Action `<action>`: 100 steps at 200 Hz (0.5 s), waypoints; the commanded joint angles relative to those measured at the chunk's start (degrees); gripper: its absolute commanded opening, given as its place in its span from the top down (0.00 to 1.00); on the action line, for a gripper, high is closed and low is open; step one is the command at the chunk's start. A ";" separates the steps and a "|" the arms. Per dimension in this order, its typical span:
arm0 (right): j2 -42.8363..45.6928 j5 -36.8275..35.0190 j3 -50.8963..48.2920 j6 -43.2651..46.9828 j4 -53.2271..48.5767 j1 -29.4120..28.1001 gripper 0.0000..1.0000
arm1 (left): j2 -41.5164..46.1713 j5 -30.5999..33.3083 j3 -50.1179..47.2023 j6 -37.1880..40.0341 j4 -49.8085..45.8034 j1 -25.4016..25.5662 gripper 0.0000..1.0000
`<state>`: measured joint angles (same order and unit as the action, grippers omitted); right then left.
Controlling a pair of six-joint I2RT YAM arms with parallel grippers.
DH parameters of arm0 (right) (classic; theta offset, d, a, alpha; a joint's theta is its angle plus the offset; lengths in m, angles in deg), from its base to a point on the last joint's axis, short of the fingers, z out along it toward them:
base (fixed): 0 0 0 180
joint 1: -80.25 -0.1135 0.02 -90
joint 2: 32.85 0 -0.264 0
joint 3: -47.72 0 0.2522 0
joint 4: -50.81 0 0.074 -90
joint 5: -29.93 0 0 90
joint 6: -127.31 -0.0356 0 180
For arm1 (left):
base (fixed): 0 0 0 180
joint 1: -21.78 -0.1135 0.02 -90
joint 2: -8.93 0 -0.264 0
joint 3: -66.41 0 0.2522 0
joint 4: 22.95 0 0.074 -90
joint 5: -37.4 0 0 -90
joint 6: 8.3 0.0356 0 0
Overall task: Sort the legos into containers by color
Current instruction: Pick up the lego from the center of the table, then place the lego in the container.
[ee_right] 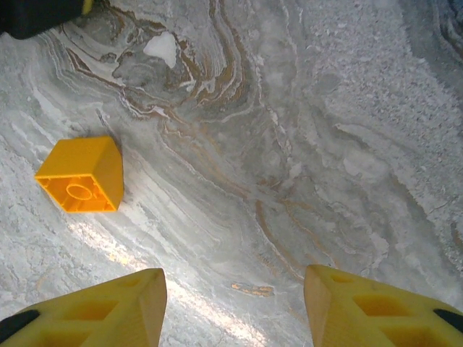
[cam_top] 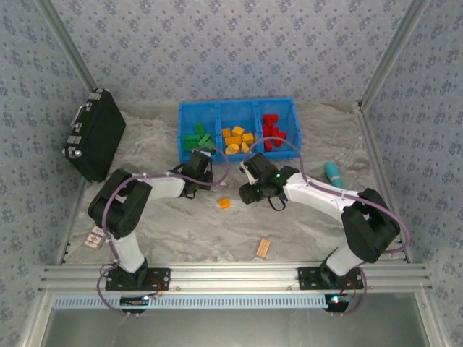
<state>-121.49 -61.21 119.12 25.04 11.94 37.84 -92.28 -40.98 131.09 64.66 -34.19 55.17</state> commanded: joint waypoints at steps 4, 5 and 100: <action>1.72 -0.53 -0.93 -1.51 0.90 -1.02 0.46 | 6.51 0.27 3.00 0.58 -6.83 0.10 0.62; 1.72 -0.44 -0.95 -1.52 0.96 -1.06 0.46 | 6.70 0.30 3.11 0.64 -7.05 0.10 0.62; 1.27 -1.89 -2.43 -1.84 5.66 -6.09 0.46 | 7.24 2.24 24.47 5.69 -17.44 -3.22 0.62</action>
<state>-121.34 -61.23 116.90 23.70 16.01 33.14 -81.24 -39.69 149.36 68.64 -48.96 54.03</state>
